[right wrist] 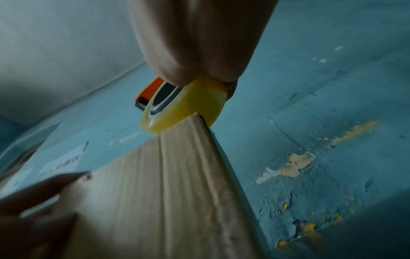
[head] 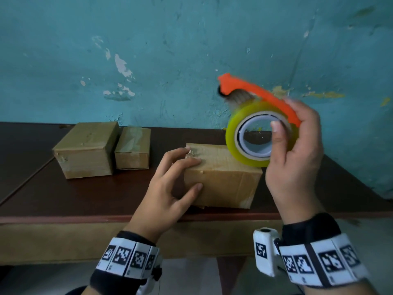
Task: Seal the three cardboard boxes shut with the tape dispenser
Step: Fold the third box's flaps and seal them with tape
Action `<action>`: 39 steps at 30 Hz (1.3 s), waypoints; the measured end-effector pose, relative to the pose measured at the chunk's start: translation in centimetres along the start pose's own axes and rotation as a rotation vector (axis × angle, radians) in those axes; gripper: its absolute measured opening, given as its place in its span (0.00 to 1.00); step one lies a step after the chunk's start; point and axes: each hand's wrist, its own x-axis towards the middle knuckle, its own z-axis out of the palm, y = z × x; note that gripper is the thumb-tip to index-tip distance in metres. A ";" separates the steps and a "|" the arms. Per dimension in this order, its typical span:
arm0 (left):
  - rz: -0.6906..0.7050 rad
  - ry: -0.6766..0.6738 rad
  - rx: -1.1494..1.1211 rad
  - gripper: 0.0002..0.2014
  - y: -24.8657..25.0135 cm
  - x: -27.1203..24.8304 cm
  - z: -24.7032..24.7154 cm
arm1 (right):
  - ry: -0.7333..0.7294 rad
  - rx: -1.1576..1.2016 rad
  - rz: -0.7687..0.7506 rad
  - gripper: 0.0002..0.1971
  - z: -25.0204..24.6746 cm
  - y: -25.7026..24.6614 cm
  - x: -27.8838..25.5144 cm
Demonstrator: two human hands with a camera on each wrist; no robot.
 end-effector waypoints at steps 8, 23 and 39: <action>0.006 0.002 -0.001 0.19 0.0 -0.1 0.3 | -0.368 -0.114 0.042 0.25 0.1 -1.5 2.4; -0.007 -0.014 0.008 0.16 -0.5 -0.3 0.3 | -0.430 -0.062 0.021 0.26 1.8 -1.2 4.1; -0.586 0.215 -0.812 0.23 1.6 2.5 0.6 | -0.439 -0.167 -0.107 0.26 3.6 -1.3 4.2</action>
